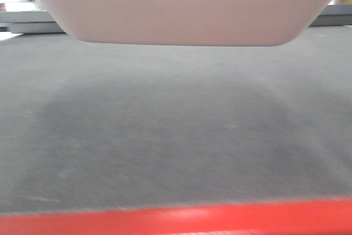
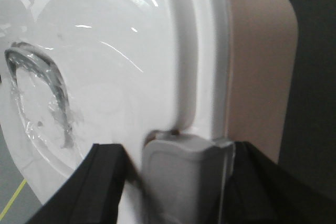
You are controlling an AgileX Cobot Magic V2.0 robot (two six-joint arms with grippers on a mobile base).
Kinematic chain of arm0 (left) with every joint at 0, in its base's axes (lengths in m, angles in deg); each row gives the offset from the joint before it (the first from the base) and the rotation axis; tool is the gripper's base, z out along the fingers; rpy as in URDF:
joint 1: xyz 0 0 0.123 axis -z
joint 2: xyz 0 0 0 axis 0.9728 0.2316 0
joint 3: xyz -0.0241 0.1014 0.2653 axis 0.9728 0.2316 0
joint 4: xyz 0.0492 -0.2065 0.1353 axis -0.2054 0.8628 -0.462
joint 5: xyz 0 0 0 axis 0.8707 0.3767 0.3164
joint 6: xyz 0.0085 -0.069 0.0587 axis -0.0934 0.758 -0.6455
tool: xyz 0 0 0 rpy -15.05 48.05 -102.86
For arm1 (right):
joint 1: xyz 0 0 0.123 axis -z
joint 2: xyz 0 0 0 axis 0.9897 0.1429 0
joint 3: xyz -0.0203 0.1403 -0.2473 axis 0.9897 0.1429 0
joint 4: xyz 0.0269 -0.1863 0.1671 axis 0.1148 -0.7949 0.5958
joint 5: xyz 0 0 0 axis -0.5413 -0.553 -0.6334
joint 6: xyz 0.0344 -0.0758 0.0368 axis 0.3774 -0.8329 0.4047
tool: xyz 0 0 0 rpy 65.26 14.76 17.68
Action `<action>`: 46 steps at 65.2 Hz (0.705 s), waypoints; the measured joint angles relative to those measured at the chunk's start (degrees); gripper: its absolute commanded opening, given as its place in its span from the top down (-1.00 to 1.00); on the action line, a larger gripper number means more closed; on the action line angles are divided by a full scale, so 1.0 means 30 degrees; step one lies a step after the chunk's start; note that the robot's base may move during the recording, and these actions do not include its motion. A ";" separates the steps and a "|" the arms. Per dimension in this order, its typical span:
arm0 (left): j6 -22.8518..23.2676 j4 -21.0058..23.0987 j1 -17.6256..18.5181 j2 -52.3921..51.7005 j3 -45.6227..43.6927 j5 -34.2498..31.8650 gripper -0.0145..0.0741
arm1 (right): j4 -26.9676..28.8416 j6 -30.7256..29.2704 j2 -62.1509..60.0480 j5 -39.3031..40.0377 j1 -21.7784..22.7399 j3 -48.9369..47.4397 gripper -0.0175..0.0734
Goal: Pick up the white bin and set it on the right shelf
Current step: 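Carry the bin with both grippers past the red table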
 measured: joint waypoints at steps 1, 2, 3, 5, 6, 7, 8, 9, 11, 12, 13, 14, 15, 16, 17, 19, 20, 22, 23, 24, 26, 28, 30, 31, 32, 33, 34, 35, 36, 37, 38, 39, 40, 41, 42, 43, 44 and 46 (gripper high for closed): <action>0.0000 0.0000 0.0000 0.0000 0.0000 0.0000 0.27 | 0.0000 0.0000 0.0000 0.0000 0.0000 0.0000 -0.11; 0.0000 0.0000 0.0000 0.0000 0.0000 0.0000 0.27 | 0.0000 0.0000 0.0000 0.0000 0.0000 0.0000 -0.11; 0.0000 0.0000 0.0000 0.0000 0.0000 0.0000 0.27 | 0.0000 0.0000 0.0000 0.0000 0.0000 0.0000 -0.11; 0.0000 0.0000 0.0000 0.0000 0.0000 0.0000 0.27 | 0.0000 0.0000 0.0000 0.0000 0.0000 0.0000 -0.11; 0.0000 0.0000 0.0000 0.0000 0.0000 0.0000 0.27 | 0.0000 0.0000 0.0000 0.0000 0.0000 0.0000 -0.11; 0.0000 0.0000 0.0000 0.0000 0.0000 0.0000 0.27 | 0.0000 0.0000 0.0000 0.0000 0.0000 0.0000 -0.11; 0.0000 0.0000 0.0000 0.0000 0.0000 0.0000 0.27 | 0.0000 0.0000 0.0000 0.0000 0.0000 0.0000 -0.11; 0.0000 0.0000 0.0000 0.0000 0.0000 0.0000 0.27 | 0.0000 0.0000 0.0000 0.0000 0.0000 0.0000 -0.11; 0.0000 0.0000 0.0000 0.0000 0.0000 0.0000 0.27 | 0.0000 0.0000 0.0000 0.0000 0.0000 0.0000 -0.11; 0.0000 0.0000 0.0000 0.0000 0.0000 0.0000 0.27 | 0.0000 0.0000 0.0000 0.0000 0.0000 0.0000 -0.11; 0.0000 0.0000 0.0000 0.0000 0.0000 0.0000 0.27 | 0.0000 0.0000 0.0000 0.0000 0.0000 0.0000 -0.11; 0.0000 0.0000 0.0000 0.0000 0.0000 0.0000 0.27 | 0.0000 0.0000 0.0000 0.0000 0.0000 0.0000 -0.11; 0.0000 0.0000 0.0000 0.0000 0.0000 0.0000 0.27 | 0.0000 0.0000 0.0000 0.0000 0.0000 0.0000 -0.11; 0.0000 0.0000 0.0000 0.0000 0.0000 0.0000 0.27 | 0.0000 0.0000 0.0000 0.0000 0.0000 0.0000 -0.11; 0.0000 0.0000 0.0000 0.0000 0.0000 0.0000 0.27 | 0.0000 0.0000 0.0000 0.0000 0.0000 0.0000 -0.11; 0.0000 0.0000 0.0000 0.0000 0.0000 0.0000 0.27 | 0.0000 0.0000 0.0000 0.0000 0.0000 0.0000 -0.11; 0.0000 0.0000 0.0000 0.0000 0.0000 0.0000 0.27 | 0.0000 0.0000 0.0000 0.0000 0.0000 0.0000 -0.11; 0.0000 0.0000 0.0000 0.0000 0.0000 0.0000 0.27 | 0.0000 0.0000 0.0000 0.0000 0.0000 0.0000 -0.11; 0.0000 0.0000 0.0000 0.0000 0.0000 0.0000 0.27 | 0.0000 0.0000 0.0000 0.0000 0.0000 0.0000 -0.11; 0.0000 0.0000 0.0000 0.0000 0.0000 0.0000 0.27 | 0.0000 0.0000 0.0000 0.0000 0.0000 0.0000 -0.11; 0.0000 0.0000 0.0000 0.0000 0.0000 0.0000 0.27 | 0.0000 0.0000 0.0000 0.0000 0.0000 0.0000 -0.11; 0.0000 0.0000 0.0000 0.0000 0.0000 0.0000 0.27 | 0.0000 0.0000 0.0000 0.0000 0.0000 0.0000 -0.11; 0.0000 0.0000 0.0000 0.0000 0.0000 0.0000 0.27 | 0.0000 0.0000 0.0000 0.0000 0.0000 0.0000 -0.11; 0.0000 0.0000 0.0000 0.0000 0.0000 0.0000 0.27 | 0.0000 0.0000 0.0000 0.0000 0.0000 0.0000 -0.11; 0.0000 0.0000 0.0000 0.0000 0.0000 0.0000 0.27 | 0.0000 0.0000 0.0000 0.0000 0.0000 0.0000 -0.11; 0.0000 0.0000 0.0000 0.0000 0.0000 0.0000 0.27 | 0.0000 0.0000 0.0000 0.0000 0.0000 0.0000 -0.11; 0.0000 0.0000 0.0000 0.0000 0.0000 0.0000 0.27 | 0.0000 0.0000 0.0000 0.0000 0.0000 0.0000 -0.11; 0.0000 0.0000 0.0000 0.0000 0.0000 0.0000 0.27 | 0.0000 0.0000 0.0000 0.0000 0.0000 0.0000 -0.11; 0.0000 0.0000 0.0000 0.0000 0.0000 0.0000 0.27 | 0.0000 0.0000 0.0000 0.0000 0.0000 0.0000 -0.11; 0.0000 0.0000 0.0000 0.0000 0.0000 0.0000 0.27 | 0.0000 0.0000 0.0000 0.0000 0.0000 0.0000 -0.11; 0.0000 0.0000 0.0000 0.0000 0.0000 0.0000 0.27 | 0.0000 0.0000 0.0000 0.0000 0.0000 0.0000 -0.11; 0.0000 0.0000 0.0000 0.0000 0.0000 0.0000 0.27 | 0.0000 0.0000 0.0000 0.0000 0.0000 0.0000 -0.11; 0.0000 0.0000 0.0000 0.0000 0.0000 0.0000 0.27 | 0.0000 0.0000 0.0000 0.0000 0.0000 0.0000 -0.11; 0.0000 0.0000 0.0000 0.0000 0.0000 0.0000 0.27 | 0.0000 0.0000 0.0000 0.0000 0.0000 0.0000 -0.11; 0.0000 0.0000 0.0000 0.0000 0.0000 0.0000 0.27 | 0.0000 0.0000 0.0000 0.0000 0.0000 0.0000 -0.11; 0.0000 0.0000 0.0000 0.0000 0.0000 0.0000 0.27 | 0.0000 0.0000 0.0000 0.0000 0.0000 0.0000 -0.11; 0.0000 0.0000 0.0000 0.0000 0.0000 0.0000 0.27 | 0.0000 0.0000 0.0000 0.0000 0.0000 0.0000 -0.11; 0.0000 0.0000 0.0000 0.0000 0.0000 0.0000 0.27 | 0.0000 0.0000 0.0000 0.0000 0.0000 0.0000 -0.11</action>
